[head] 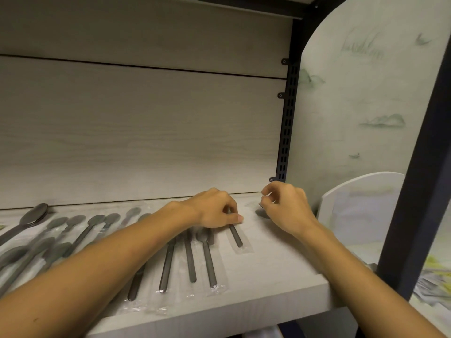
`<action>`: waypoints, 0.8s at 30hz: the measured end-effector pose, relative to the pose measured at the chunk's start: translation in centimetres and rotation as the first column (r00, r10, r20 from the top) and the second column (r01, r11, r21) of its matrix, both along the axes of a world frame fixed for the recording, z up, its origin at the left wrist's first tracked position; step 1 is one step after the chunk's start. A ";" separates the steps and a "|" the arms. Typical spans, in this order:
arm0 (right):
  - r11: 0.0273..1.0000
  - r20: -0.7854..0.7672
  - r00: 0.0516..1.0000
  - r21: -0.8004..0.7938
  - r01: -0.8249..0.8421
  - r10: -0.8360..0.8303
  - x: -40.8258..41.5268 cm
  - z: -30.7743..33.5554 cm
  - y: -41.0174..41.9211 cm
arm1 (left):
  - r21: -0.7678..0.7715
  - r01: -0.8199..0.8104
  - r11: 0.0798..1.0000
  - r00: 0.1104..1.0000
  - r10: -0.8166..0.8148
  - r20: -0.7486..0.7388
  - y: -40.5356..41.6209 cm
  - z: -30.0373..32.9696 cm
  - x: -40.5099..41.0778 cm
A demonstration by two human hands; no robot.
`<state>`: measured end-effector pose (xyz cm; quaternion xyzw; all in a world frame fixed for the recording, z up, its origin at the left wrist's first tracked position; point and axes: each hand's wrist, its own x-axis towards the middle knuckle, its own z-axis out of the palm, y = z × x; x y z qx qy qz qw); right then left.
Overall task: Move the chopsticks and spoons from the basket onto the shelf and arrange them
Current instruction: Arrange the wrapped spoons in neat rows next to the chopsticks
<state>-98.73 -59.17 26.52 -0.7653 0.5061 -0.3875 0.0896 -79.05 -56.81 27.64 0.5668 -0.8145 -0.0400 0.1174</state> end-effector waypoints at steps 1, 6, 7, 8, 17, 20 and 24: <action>1.000 0.037 0.999 0.002 0.028 -0.028 -0.3 0.2 -0.1 | -0.009 -0.017 1.000 1.000 0.017 -0.012 0.0 0.1 0.0; 0.986 -0.045 0.985 -0.049 0.162 -0.164 -2.5 0.9 0.1 | -0.084 -0.089 0.992 0.955 0.061 -0.291 -0.4 1.0 -0.1; 0.981 -0.108 0.975 -0.055 0.187 -0.192 -2.8 0.9 0.2 | -0.072 -0.092 0.993 0.918 0.057 -0.393 -0.5 1.2 0.0; 0.977 -0.171 0.962 -0.049 0.208 -0.213 -3.0 0.8 0.3 | -0.046 -0.090 0.995 0.880 0.057 -0.472 -0.5 1.2 0.1; 0.959 -0.499 0.846 0.092 0.269 -0.190 -4.1 -0.2 0.8 | -0.070 -0.106 0.992 0.993 0.109 0.049 0.5 -0.2 2.1; 0.957 -0.484 0.843 0.040 0.288 -0.233 -4.2 -0.3 0.7 | -0.130 -0.115 0.985 0.986 0.129 0.105 0.8 -0.1 1.9; 0.959 -0.386 0.880 -0.044 0.281 -0.276 -4.2 -0.3 1.0 | -0.189 -0.097 0.977 0.987 0.120 0.111 0.8 0.1 1.1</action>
